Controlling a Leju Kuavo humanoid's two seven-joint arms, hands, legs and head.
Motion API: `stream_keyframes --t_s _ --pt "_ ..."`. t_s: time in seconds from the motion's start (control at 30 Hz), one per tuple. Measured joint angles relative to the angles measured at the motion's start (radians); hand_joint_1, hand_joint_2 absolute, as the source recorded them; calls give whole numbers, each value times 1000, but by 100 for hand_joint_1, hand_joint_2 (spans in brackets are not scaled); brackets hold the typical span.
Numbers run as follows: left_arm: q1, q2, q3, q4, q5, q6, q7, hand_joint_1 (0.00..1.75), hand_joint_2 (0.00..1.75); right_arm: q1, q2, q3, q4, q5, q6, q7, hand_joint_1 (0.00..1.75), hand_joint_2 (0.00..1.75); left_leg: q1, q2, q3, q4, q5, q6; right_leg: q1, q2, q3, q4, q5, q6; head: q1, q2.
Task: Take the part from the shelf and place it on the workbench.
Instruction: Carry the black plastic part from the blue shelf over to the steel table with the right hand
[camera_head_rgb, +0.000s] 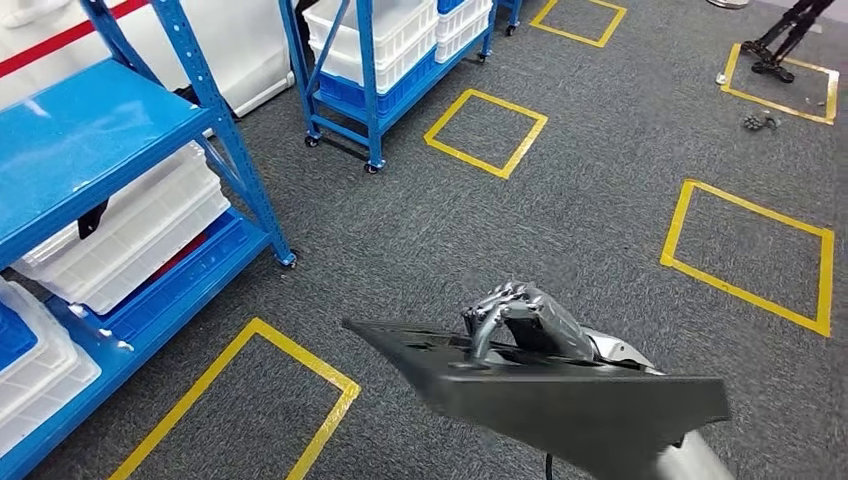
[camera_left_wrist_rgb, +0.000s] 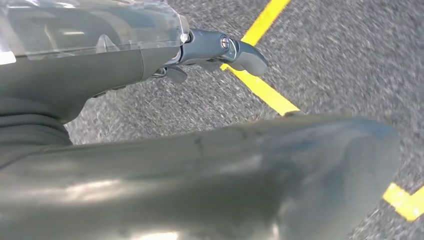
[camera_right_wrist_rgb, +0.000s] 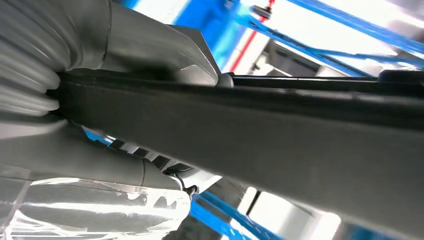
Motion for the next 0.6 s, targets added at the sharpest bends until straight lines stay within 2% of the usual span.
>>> stream_keyframes --t_s 0.07,0.1,0.17,0.23,0.27,0.3,0.33,0.37,0.4,0.47,0.5,0.53,0.6 --pt "-3 -3 0 0 -5 1 4 0 0 8 0 -19 -26 -33 23 3 175 175 -3 19 6 -5 -3 -10 4 17 -1 -8 -1 -10 -1 0" --pt "-5 -5 0 0 -9 1 5 0 0 16 0 -26 -40 -45 33 6 175 175 -2 17 9 -4 -7 -15 2 28 2 -14 1 -14 -1 0" --pt "-8 -10 0 0 -15 2 5 0 0 38 4 -41 -65 -57 57 -1 175 175 0 -19 -4 36 -38 -20 -4 45 11 -27 7 -28 -2 0" --pt "-4 -16 -1 0 -19 3 5 0 0 71 16 -47 -85 -50 82 -24 175 175 2 -62 -59 153 -100 -20 -6 63 15 -31 7 -36 -4 0" --pt "-1 -19 -1 0 -20 3 5 0 0 91 24 -48 -94 -44 93 -35 175 175 2 -70 -94 220 -126 -21 -5 73 15 -30 6 -38 -5 0" --pt "1 -22 -1 0 -21 3 5 0 0 111 29 -48 -104 -39 102 -43 175 175 2 -72 -119 265 -135 -21 -4 85 15 -28 5 -39 -5 0" --pt "2 -25 -1 0 -22 3 7 0 0 127 33 -48 -112 -38 110 -48 175 175 2 -73 -130 275 -123 -21 -4 99 15 -25 3 -40 -5 0" --pt "3 -27 -1 0 -24 3 9 0 0 137 35 -47 -119 -41 117 -49 175 175 2 -75 -121 244 -92 -20 -5 112 15 -21 1 -39 -5 0" --pt "2 -28 -1 0 -27 2 11 0 0 142 37 -47 -126 -47 123 -49 175 175 4 -84 -97 182 -50 -19 -6 127 15 -15 -2 -36 -5 0" --pt "-1 -31 -1 0 -33 2 16 0 0 144 39 -47 -134 -63 133 -48 175 175 7 -122 -47 62 2 -16 -6 152 10 -1 -9 -27 -5 0" --pt "-2 -32 -1 0 -36 3 17 0 0 145 39 -47 -136 -72 136 -47 175 175 7 -136 -34 31 10 -14 -6 162 6 3 -10 -21 -5 0" --pt "-3 -33 -2 0 -37 4 18 0 0 146 39 -47 -136 -80 138 -48 175 175 5 -140 -30 21 7 -10 -7 171 3 6 -10 -15 -5 0" --pt "-7 -34 -2 0 -38 10 21 0 0 147 36 -47 -136 -98 140 -51 175 175 2 -121 -28 16 13 2 -12 181 -2 5 -8 -3 -6 0"
